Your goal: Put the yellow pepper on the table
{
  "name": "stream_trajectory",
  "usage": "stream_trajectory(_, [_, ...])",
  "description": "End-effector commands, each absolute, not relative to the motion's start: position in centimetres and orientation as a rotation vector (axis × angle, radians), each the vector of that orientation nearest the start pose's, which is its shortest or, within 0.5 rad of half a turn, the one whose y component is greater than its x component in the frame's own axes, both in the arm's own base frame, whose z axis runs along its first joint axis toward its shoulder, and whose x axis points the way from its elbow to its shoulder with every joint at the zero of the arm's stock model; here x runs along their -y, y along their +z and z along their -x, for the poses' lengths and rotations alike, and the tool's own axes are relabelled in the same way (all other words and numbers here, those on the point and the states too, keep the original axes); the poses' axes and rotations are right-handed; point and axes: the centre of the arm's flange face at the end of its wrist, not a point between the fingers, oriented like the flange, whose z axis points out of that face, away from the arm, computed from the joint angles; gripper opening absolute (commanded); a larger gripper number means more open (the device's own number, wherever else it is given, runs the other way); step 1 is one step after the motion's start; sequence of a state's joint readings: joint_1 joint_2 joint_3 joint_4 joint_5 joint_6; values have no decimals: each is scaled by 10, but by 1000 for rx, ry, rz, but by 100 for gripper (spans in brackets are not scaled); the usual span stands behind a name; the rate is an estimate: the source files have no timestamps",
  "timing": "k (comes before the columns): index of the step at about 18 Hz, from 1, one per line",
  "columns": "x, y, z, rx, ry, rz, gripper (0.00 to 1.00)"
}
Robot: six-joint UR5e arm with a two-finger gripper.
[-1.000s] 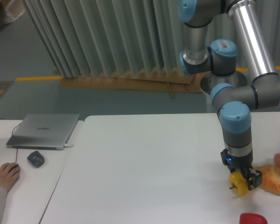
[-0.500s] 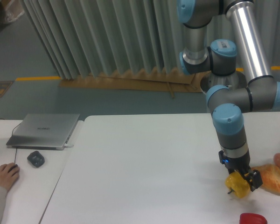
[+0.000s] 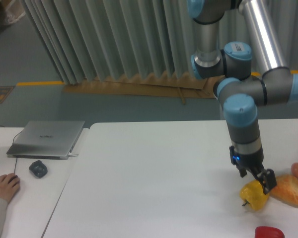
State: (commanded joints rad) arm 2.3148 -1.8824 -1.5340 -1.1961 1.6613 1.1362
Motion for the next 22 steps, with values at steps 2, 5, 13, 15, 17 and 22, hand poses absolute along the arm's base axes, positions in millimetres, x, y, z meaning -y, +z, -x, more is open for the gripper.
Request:
stream_trajectory(2, [-528, 382, 316, -825, 116, 3093, 100])
stream_trajectory(5, [-513, 405, 300, -1025, 53, 3055, 100])
stream_trajectory(13, [-500, 436, 275, -1209, -128, 2921, 100])
stream_trajectory(15, [-492, 440, 270, -1212, -122, 2922, 100])
stream_trajectory(17, [-489, 441, 265, -1211, -123, 2925, 100])
stream_trajectory(22, [-487, 436, 259, -1211, -163, 2927, 100])
